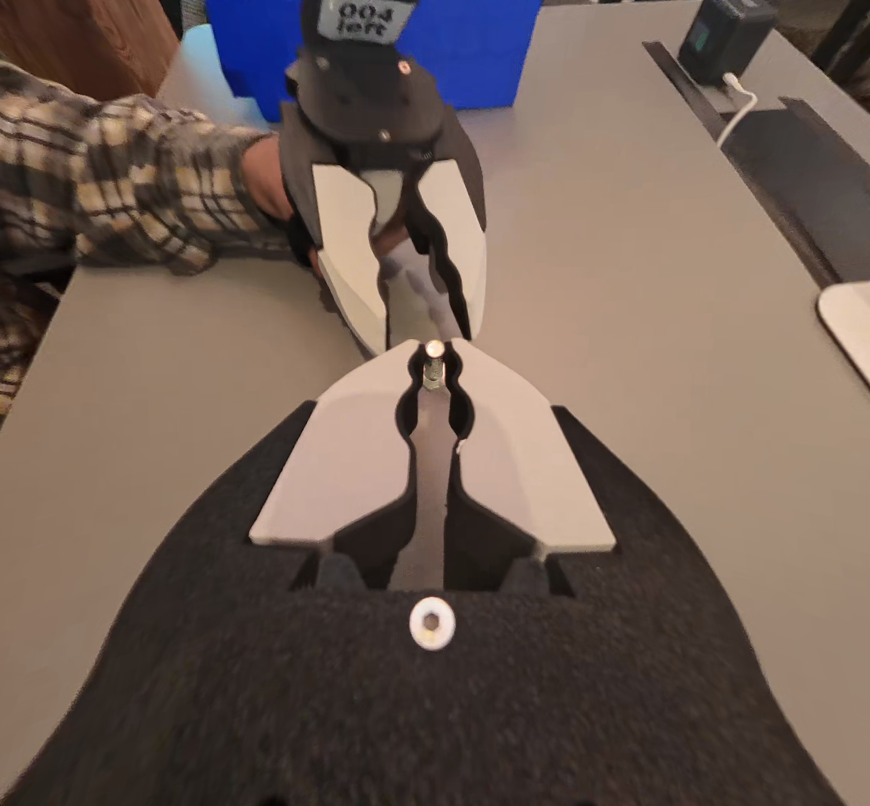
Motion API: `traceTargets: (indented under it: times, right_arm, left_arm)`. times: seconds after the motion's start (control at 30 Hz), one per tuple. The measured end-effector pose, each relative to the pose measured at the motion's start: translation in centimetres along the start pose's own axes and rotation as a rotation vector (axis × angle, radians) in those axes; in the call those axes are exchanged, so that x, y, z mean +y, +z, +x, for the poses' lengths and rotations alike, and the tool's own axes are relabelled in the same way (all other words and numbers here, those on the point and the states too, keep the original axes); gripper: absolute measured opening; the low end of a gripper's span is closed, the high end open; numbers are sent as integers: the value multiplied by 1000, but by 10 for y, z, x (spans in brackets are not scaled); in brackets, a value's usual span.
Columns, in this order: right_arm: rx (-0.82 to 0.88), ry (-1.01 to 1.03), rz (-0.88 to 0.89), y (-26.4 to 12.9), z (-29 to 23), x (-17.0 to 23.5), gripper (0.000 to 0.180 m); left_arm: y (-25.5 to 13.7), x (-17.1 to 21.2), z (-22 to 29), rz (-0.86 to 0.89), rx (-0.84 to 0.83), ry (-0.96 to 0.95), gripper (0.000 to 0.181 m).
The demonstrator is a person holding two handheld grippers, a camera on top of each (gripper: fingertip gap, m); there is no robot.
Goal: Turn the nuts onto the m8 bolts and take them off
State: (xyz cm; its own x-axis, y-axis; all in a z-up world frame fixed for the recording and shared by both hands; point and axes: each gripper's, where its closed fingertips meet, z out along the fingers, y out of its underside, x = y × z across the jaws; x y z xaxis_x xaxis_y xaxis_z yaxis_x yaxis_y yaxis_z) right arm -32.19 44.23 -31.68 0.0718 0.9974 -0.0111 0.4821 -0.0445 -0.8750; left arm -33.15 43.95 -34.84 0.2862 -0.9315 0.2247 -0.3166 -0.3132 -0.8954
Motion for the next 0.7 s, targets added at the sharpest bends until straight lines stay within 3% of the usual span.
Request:
traceTargets:
  times: [0.33, 0.7]
  right_arm:
    - [-107, -14, 25, 4, -16, -34, 7]
    - [-121, 8, 48, -1, -19, -43, 7]
  left_arm:
    - [-15, -38, 24, 229, 80, 66, 36]
    - [-11, -41, 35, 238, 92, 110, 29]
